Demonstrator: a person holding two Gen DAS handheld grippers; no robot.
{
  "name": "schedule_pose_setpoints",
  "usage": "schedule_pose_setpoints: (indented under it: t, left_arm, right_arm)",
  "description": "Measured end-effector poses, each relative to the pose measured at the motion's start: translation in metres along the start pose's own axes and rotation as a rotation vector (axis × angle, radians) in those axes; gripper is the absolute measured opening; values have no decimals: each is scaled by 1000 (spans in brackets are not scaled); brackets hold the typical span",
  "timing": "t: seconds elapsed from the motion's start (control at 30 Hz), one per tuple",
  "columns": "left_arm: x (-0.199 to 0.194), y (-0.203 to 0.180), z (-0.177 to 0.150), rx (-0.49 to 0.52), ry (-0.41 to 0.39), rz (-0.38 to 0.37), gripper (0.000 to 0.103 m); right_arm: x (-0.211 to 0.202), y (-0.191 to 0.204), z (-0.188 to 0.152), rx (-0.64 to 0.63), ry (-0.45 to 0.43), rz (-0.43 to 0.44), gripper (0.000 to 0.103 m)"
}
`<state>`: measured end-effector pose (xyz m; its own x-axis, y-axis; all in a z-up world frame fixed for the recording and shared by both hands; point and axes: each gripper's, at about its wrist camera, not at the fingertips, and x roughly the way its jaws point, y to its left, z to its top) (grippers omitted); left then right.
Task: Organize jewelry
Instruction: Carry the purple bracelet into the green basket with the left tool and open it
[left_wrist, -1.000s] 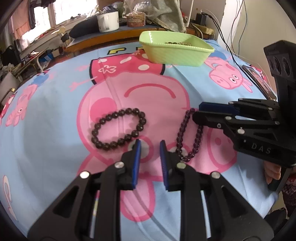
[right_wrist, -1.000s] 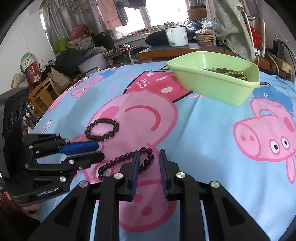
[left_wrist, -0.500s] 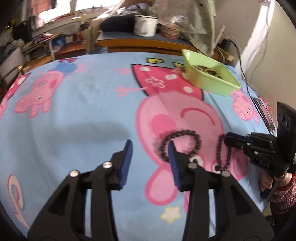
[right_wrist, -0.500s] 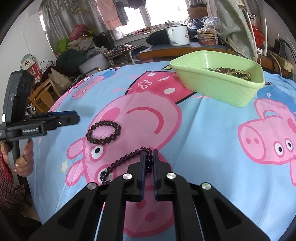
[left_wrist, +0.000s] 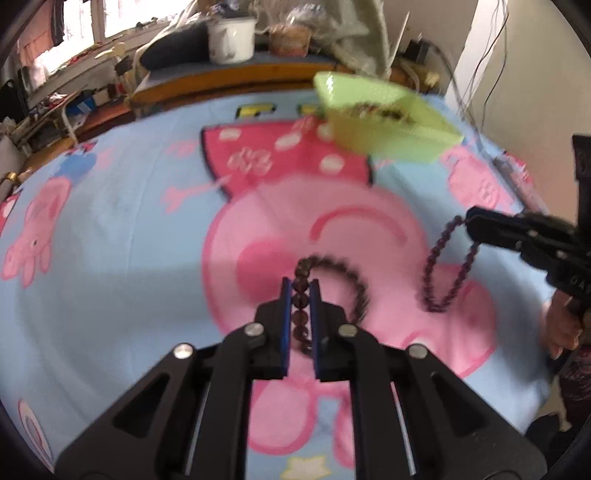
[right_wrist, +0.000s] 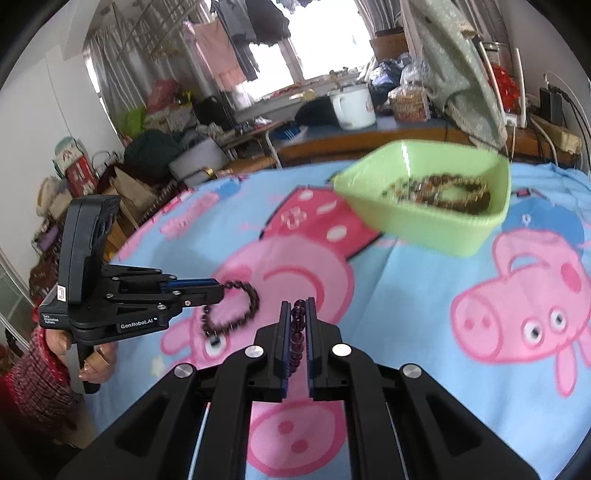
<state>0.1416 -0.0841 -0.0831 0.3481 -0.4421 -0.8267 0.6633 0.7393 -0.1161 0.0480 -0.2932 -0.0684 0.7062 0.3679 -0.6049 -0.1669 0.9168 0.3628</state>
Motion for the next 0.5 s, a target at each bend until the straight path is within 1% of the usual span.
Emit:
schedule_pose_setpoints:
  t: [0.07, 0.17, 0.2, 0.3, 0.37, 0.43, 0.5]
  left_arm:
    - [-10, -5, 22, 0, -30, -48, 8]
    - [-22, -19, 55, 26, -72, -85, 8]
    - [-27, -26, 71, 48, -95, -96, 8]
    - [-35, -43, 108, 96, -143, -102, 8]
    - [-36, -55, 136, 112, -165, -120, 8]
    - [-30, -63, 155, 119, -171, -126, 8]
    - [-17, -69, 174, 123, -171, -116, 8]
  right_arm:
    - [-10, -4, 16, 2, -20, 10, 0]
    - [-26, -12, 46, -3, -65, 4, 0]
    - [-30, -15, 54, -4, -77, 0, 0]
    - [-42, -30, 86, 5, -123, -32, 0]
    - [-45, -43, 108, 18, -143, -57, 0]
    - [-43, -55, 123, 33, -148, -76, 0]
    - [-37, -68, 134, 48, -145, -100, 0]
